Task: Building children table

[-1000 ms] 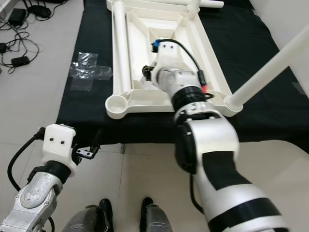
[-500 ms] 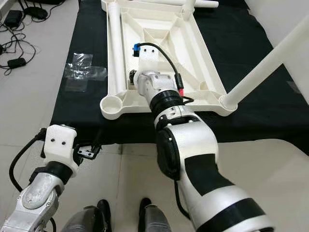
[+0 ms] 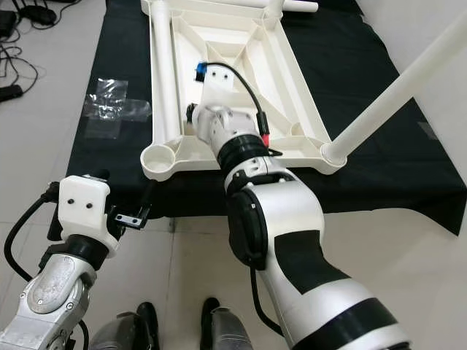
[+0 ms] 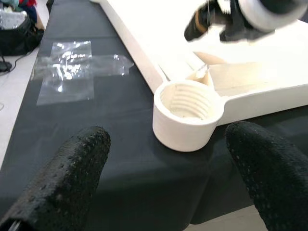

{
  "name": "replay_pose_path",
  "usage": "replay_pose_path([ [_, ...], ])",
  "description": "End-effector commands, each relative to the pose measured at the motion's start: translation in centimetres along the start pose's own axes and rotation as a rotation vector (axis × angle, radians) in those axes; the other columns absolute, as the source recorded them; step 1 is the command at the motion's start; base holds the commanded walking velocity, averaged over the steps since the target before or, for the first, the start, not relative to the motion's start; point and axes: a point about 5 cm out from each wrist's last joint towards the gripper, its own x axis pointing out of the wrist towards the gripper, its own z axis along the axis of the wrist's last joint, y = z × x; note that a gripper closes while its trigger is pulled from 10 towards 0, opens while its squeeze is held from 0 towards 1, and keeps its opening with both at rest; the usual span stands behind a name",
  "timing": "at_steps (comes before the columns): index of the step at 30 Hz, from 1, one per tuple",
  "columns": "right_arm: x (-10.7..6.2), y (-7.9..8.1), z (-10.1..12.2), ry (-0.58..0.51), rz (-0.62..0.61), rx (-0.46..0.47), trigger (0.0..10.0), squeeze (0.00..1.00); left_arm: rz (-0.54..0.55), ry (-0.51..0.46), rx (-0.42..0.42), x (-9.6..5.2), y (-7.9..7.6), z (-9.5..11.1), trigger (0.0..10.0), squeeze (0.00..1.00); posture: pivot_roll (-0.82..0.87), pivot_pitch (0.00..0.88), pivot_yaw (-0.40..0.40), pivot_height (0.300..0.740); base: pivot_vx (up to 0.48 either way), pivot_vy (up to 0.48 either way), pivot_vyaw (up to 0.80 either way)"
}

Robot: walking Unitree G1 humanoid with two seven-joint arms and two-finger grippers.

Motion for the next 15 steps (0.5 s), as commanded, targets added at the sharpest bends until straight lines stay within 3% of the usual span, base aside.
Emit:
replay_pose_path([
  [1, -0.1, 0.2, 0.2, -0.004, 0.004, 0.023, 10.0, 0.0, 0.003, 0.008, -0.011, -0.5, -0.3, 0.1, 10.0, 0.0, 0.02, 0.334, -0.236, 0.74, 0.0, 0.0, 0.0],
  [8, -0.1, 0.8, -0.1, -0.009, 0.007, 0.0, 10.0, 0.0, 0.007, 0.028, -0.024, -1.2, -0.7, 0.0, 10.0, 0.0, 0.02, 0.357, -0.256, 0.74, 0.0, 0.0, 0.0],
  [15, 0.5, 0.2, -2.7, 0.054, -0.031, -0.046, 10.0, 0.0, 0.03, 0.046, -0.024, -1.8, -0.5, 0.4, 10.0, 0.0, 0.01, 0.381, -0.27, 0.74, 0.0, 0.0, 0.0],
])
